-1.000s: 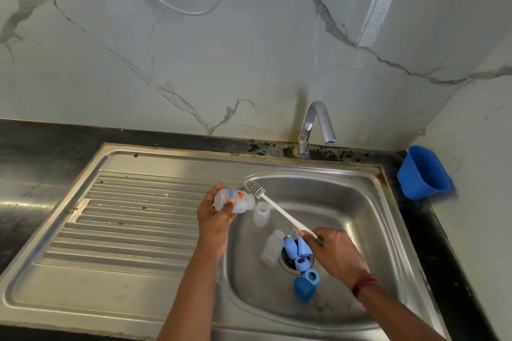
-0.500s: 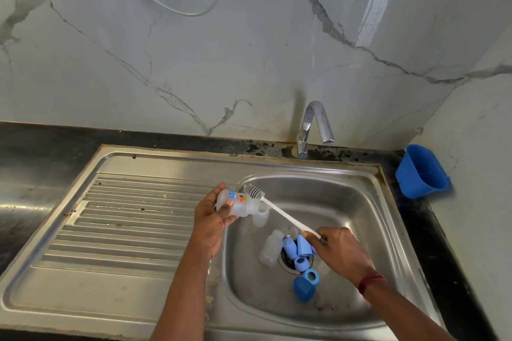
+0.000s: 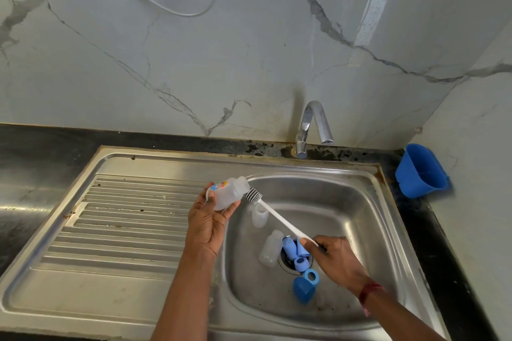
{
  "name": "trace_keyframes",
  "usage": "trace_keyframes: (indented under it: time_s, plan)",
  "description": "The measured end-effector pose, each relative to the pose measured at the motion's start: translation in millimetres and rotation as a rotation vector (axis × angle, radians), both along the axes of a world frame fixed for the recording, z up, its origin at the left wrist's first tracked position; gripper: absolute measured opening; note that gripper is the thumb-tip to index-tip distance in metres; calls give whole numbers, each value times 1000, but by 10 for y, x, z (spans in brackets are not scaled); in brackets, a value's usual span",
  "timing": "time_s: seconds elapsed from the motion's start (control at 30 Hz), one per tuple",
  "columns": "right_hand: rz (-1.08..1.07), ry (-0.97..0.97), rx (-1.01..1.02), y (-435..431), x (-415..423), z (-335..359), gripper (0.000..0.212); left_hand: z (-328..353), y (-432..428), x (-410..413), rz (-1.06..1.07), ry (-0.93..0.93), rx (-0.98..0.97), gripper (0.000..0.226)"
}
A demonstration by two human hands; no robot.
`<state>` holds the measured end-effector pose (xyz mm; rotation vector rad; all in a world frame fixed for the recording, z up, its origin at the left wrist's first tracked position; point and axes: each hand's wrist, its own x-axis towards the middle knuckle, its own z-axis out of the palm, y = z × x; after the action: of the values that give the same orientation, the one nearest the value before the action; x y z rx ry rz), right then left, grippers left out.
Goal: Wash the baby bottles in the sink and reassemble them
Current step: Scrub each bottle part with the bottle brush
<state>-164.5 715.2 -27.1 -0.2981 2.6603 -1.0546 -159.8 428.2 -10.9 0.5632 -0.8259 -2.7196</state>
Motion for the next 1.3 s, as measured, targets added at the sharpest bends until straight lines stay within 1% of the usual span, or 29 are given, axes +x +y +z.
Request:
trace_keyframes:
  time_s: [0.13, 0.27, 0.4, 0.47, 0.5, 0.53, 0.6, 0.63, 0.7, 0.83, 0.9, 1.03, 1.17, 1.3]
  plan:
    - [14, 6, -3, 8, 86, 26, 54, -23, -45, -13, 62, 7, -21, 91]
    - [-6, -22, 10, -34, 73, 36, 54, 8, -8, 15, 20, -11, -51, 93]
    - [-50, -23, 18, -110, 49, 105, 54, 89, 54, 8, -30, -49, -150, 101]
    - [-58, -34, 11, -146, 54, 144, 52, 111, 76, 1, -29, -70, -201, 101]
    - [-60, -37, 16, -150, 55, 140, 52, 104, 81, 0, -11, -85, -225, 98]
    - [-55, -34, 25, -149, 55, 130, 53, 91, 87, -4, 17, -100, -249, 90]
    - [-42, -38, 59, -123, 53, 84, 55, 80, 111, -7, 84, -119, -300, 57]
    - [-34, -38, 78, -113, 54, 51, 55, 69, 130, -13, 104, -135, -336, 45]
    - [-26, -35, 96, -108, 63, 1, 55, 63, 165, -20, 133, -167, -403, 41]
    - [-15, 14, 124, -101, 108, -22, 56, 73, 168, -42, 207, -197, -486, 42]
    - [-35, 9, 92, -80, 125, -36, 56, 62, 128, -50, 236, -211, -449, 40]
    - [-77, 28, 11, -79, 141, -12, 52, 77, 150, -48, 231, -252, -271, 33]
    - [-86, 91, -37, -143, 144, 61, 47, 132, 226, -69, 169, -335, -215, 36]
    - [-104, 154, -56, -137, 117, 30, 49, 225, 311, -76, 99, -356, -182, 17]
